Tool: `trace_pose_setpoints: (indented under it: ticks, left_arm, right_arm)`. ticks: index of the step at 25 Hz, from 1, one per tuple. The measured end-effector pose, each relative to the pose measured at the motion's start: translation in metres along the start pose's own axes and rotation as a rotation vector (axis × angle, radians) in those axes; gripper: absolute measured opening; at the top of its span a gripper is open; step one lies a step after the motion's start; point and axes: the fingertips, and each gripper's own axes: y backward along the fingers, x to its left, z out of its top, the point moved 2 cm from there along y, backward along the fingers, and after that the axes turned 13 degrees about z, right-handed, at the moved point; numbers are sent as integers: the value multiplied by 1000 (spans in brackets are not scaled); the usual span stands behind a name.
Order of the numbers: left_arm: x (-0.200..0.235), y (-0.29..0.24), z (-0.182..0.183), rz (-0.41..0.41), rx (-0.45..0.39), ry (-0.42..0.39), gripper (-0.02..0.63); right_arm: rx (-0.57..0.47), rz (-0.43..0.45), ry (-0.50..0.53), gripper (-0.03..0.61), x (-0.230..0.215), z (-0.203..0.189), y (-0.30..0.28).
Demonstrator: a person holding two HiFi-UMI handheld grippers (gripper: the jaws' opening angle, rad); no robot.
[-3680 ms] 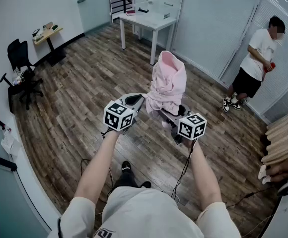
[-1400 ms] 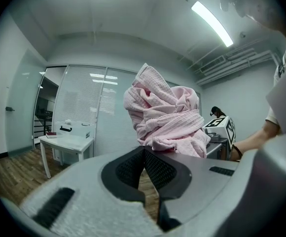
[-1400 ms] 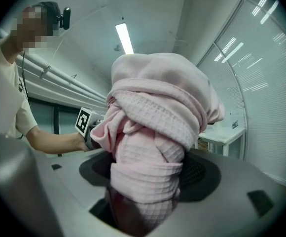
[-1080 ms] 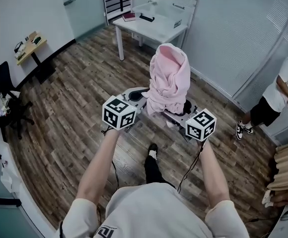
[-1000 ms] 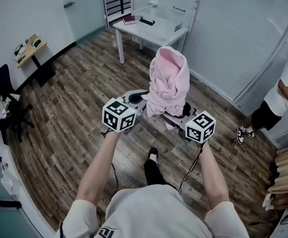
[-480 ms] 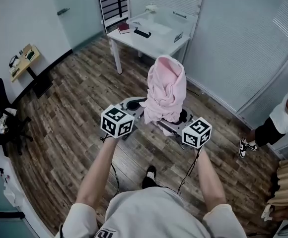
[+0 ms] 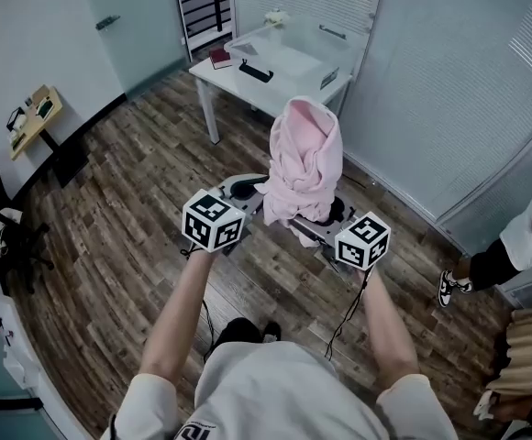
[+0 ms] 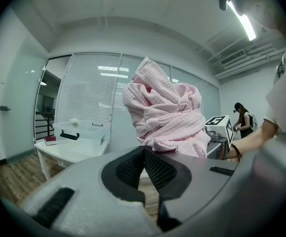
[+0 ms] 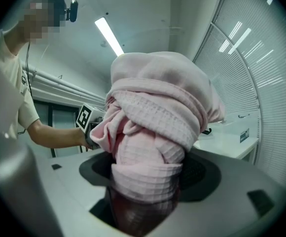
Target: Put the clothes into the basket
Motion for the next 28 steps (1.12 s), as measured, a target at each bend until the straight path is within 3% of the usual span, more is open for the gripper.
trace_pose_setpoints:
  ticks: [4,12,18,28]
  left_arm:
    - [33,-31,11,26,-17,8,12]
    - [77,-86,15,0,-46,-15,12]
    - [153,-183,50,-27,-42,-22,12]
    - [255,-285,101,-42,-55,-38,12]
  right_arm:
    - [5,2,9,333,-42,12,-18]
    - [9,-32,51,334,-107,17,-41]
    - [0,-64,38,334,-222,51,-75]
    - [-41,-99,17,336,-351,100,-131]
